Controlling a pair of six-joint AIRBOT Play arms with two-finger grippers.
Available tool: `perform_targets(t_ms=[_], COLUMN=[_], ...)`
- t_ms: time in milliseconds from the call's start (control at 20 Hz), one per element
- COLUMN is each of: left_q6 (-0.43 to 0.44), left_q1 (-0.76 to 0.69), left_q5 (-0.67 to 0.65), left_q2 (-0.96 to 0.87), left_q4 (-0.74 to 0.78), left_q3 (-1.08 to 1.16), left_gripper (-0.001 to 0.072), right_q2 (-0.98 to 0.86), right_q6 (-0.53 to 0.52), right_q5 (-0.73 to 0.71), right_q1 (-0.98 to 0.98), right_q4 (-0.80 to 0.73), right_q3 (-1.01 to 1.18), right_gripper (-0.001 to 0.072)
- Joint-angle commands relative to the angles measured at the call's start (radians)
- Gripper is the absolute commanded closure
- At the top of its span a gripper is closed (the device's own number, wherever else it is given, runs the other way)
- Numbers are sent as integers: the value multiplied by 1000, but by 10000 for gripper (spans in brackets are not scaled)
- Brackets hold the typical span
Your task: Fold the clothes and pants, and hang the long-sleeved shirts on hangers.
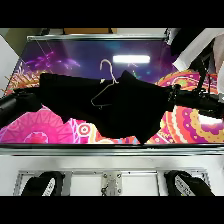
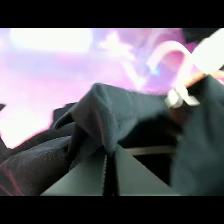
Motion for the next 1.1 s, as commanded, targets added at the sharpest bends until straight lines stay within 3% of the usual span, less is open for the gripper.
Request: perform_targets(t_ms=[0,250,550,600,650,700,950,1000,1050], left_q6=[2,-55,-64,-64,-64,-64,-81,-81,-81], left_q1=[-118,-397,-652,-666,-671,-668,-589,-572,-560], left_q5=[-43,-43,94,131,171,205,256,253,248], left_q2=[82,34,-153,-183,-211,-230,-256,-256,-256], left_q4=[0,89,263,262,262,262,259,253,253], left_q3=[23,24,24,24,24,24,24,24,24], left_gripper=[689,689,687,646,377,183,184,208,338], right_q2=[-1,9,93,104,111,116,129,131,134], right_q6=[-21,-156,-192,-195,-195,-196,-239,-262,-274], right_q5=[-94,-115,-175,-181,-189,-196,-246,-268,-287], right_q1=[1,2,0,0,0,0,0,-3,-10], right_q4=[177,520,535,535,535,535,535,535,536], right_q3=[-11,-9,24,42,60,79,155,163,167], right_gripper=[700,701,701,701,701,700,701,701,701])
